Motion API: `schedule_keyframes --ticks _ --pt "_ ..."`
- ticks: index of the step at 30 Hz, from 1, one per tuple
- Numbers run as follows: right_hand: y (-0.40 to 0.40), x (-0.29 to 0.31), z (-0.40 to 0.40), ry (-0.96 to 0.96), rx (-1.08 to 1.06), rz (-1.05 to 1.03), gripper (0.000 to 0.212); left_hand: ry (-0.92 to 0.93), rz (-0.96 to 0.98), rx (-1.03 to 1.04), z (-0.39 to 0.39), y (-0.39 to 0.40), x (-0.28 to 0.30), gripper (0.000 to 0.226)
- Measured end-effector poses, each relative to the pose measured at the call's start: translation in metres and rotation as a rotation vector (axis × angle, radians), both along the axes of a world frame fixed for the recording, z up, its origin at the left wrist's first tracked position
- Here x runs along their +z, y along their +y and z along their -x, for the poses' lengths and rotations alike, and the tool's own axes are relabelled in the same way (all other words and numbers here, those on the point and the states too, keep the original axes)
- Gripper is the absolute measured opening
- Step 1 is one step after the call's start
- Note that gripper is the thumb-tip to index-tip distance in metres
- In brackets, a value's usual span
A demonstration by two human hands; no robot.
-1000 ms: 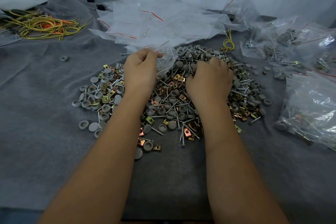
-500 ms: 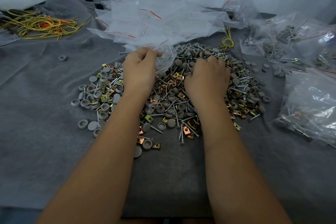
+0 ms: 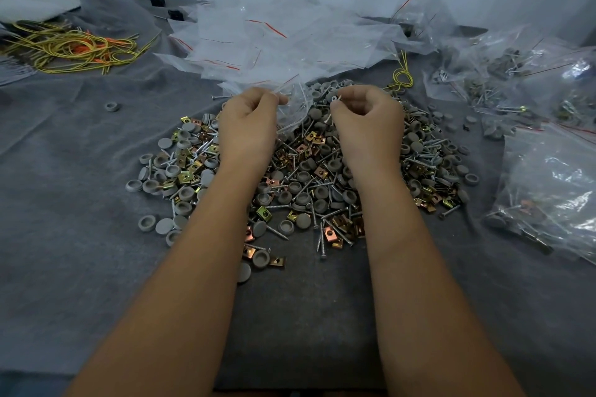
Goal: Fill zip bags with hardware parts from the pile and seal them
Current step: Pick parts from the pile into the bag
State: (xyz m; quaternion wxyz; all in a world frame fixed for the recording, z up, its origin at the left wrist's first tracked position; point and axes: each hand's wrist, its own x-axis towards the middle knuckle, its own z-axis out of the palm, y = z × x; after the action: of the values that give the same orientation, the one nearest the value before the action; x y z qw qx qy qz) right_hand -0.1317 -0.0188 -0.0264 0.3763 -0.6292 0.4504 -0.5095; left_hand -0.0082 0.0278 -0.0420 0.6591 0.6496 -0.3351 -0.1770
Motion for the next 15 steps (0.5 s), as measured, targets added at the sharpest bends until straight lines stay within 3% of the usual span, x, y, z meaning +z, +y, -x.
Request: schedule_keyframes --ticks 6,15 --pt "-0.0011 0.0019 -0.0006 -0.217 0.059 -0.001 0.017 0.008 0.001 -0.004 0.0003 0.0002 0.0005 0.025" --pt "-0.0004 0.0025 0.0006 -0.218 0.059 0.012 0.019 0.018 -0.002 -0.006 0.0008 0.0003 0.0006 0.026"
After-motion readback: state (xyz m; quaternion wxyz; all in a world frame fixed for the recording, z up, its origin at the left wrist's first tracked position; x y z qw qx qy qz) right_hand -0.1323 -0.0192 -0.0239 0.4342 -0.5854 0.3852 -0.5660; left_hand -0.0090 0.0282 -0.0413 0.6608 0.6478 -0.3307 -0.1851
